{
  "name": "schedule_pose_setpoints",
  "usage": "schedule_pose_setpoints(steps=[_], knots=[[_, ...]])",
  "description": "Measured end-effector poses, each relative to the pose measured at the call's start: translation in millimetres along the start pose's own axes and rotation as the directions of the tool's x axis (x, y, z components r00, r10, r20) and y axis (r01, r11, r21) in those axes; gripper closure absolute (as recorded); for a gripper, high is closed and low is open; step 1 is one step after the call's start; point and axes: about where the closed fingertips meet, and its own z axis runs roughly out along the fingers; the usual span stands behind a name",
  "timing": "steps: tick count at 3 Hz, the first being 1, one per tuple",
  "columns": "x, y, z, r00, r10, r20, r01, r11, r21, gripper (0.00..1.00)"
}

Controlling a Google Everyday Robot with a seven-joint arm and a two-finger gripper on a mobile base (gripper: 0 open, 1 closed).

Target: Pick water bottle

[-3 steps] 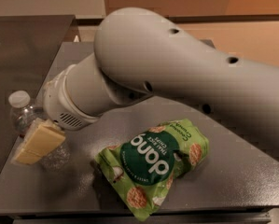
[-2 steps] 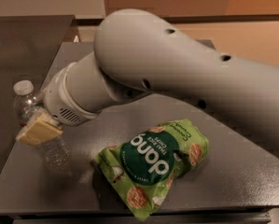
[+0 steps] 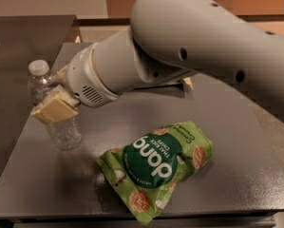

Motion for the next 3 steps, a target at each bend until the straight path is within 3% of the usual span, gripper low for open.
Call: schedule_pose_setpoints(steps=[1, 3], knots=[[-13, -22, -32, 0.999, -0.027, 0.036, 0.027, 0.9996, -0.012, 1.0], [-48, -56, -99, 0.991, -0.122, 0.056, 0.122, 0.9925, 0.002, 1.0]])
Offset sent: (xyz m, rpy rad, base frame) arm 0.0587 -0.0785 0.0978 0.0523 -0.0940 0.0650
